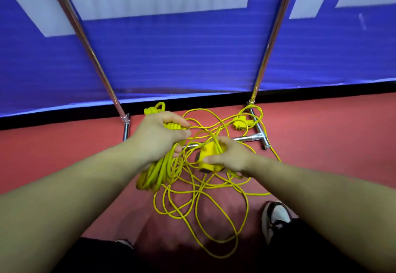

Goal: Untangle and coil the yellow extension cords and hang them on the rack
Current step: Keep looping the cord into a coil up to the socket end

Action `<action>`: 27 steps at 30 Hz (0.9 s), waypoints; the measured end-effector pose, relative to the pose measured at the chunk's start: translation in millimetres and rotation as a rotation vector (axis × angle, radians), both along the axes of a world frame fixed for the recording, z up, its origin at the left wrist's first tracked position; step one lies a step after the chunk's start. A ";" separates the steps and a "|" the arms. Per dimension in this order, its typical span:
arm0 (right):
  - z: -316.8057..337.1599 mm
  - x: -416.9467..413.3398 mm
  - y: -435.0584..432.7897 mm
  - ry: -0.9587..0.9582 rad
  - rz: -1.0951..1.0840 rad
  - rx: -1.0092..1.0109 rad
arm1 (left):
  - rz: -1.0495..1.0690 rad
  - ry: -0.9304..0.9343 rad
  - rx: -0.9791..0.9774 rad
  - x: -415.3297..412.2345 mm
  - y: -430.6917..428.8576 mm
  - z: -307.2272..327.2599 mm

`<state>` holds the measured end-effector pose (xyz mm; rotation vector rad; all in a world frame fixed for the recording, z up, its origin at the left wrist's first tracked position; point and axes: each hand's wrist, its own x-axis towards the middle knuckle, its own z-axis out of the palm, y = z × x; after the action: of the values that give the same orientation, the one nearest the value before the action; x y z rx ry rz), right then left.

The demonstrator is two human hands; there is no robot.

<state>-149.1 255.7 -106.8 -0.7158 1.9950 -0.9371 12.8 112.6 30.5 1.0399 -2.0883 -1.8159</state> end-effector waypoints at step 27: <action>294.9 63.7 41.0 0.230 0.299 -0.336 | -0.334 0.336 -0.240 85.6 -2.4 134.9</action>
<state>-85.4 296.7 188.2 -1.3213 1.8684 -1.0545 98.4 110.2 165.4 0.3148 -2.2844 -1.6697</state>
